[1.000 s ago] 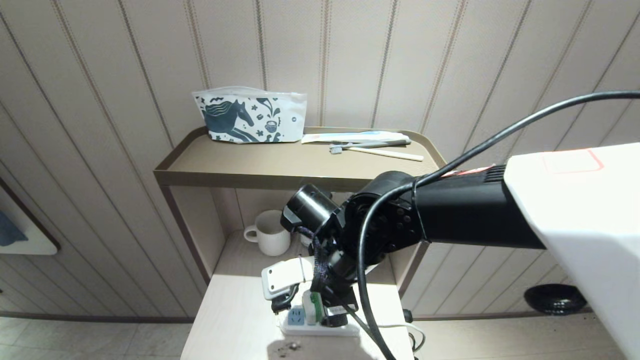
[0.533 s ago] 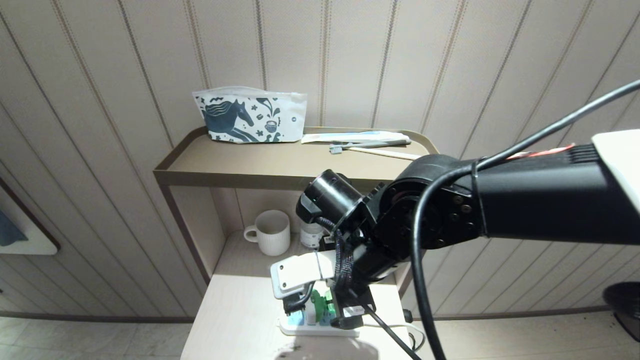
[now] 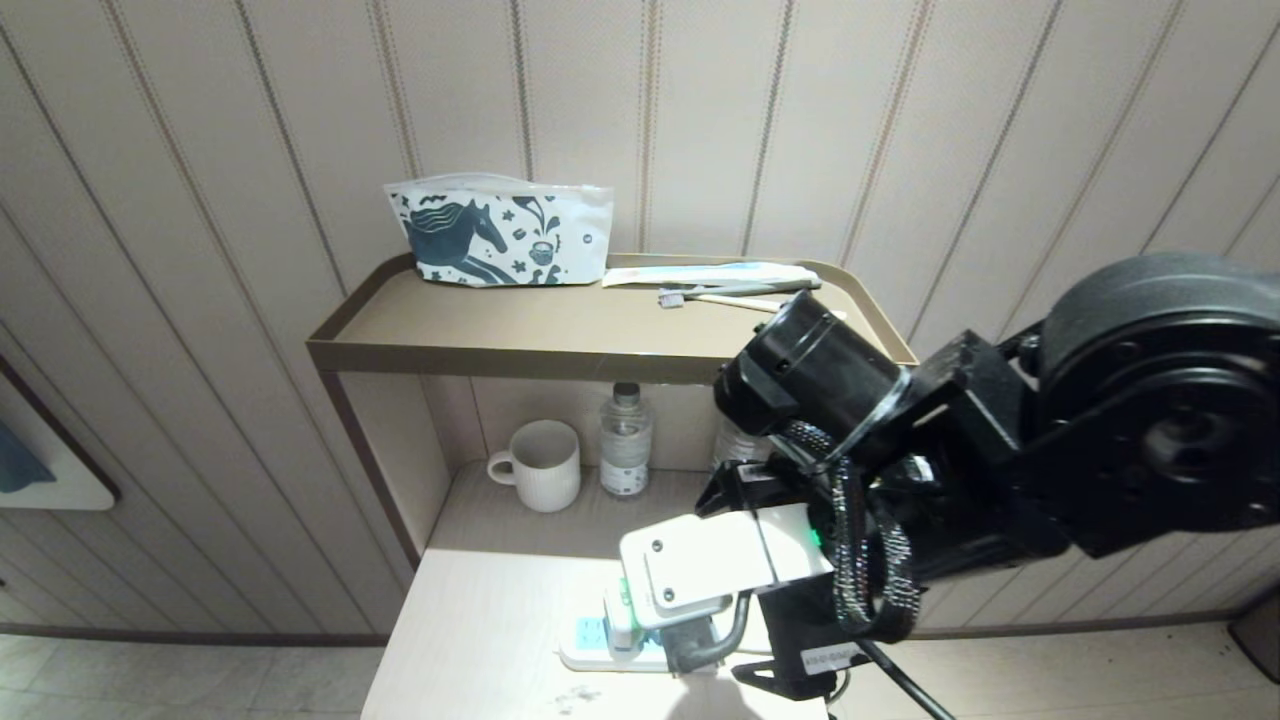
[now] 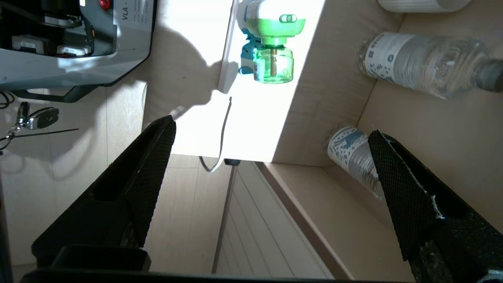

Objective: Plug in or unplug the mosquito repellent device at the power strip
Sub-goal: Hold the socket with your left hand and unplug it with your right hand

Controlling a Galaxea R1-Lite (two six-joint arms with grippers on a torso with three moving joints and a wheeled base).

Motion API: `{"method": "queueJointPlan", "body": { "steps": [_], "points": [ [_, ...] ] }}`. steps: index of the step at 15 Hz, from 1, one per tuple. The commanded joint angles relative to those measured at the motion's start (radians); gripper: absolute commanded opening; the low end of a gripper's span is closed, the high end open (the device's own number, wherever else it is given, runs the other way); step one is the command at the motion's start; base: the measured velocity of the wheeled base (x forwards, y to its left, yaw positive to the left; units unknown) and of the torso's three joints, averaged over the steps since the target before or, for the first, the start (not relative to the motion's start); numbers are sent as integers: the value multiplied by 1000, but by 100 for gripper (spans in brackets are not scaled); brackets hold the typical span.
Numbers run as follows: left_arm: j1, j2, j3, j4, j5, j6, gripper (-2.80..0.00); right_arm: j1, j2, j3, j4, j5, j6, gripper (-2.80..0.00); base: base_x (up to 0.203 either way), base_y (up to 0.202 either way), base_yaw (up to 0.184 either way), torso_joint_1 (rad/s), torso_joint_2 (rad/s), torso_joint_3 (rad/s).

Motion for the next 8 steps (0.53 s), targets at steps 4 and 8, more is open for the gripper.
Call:
{"method": "queueJointPlan", "body": {
  "steps": [4,8],
  "points": [
    [0,0,1,1,0,0,-280,-42,-134,43,-23,-1,17,0,0,0,0,0,0,0],
    [0,0,1,1,0,1,-280,-99,-177,38,-45,-2,33,0,0,0,0,0,0,0]
  ]
}}
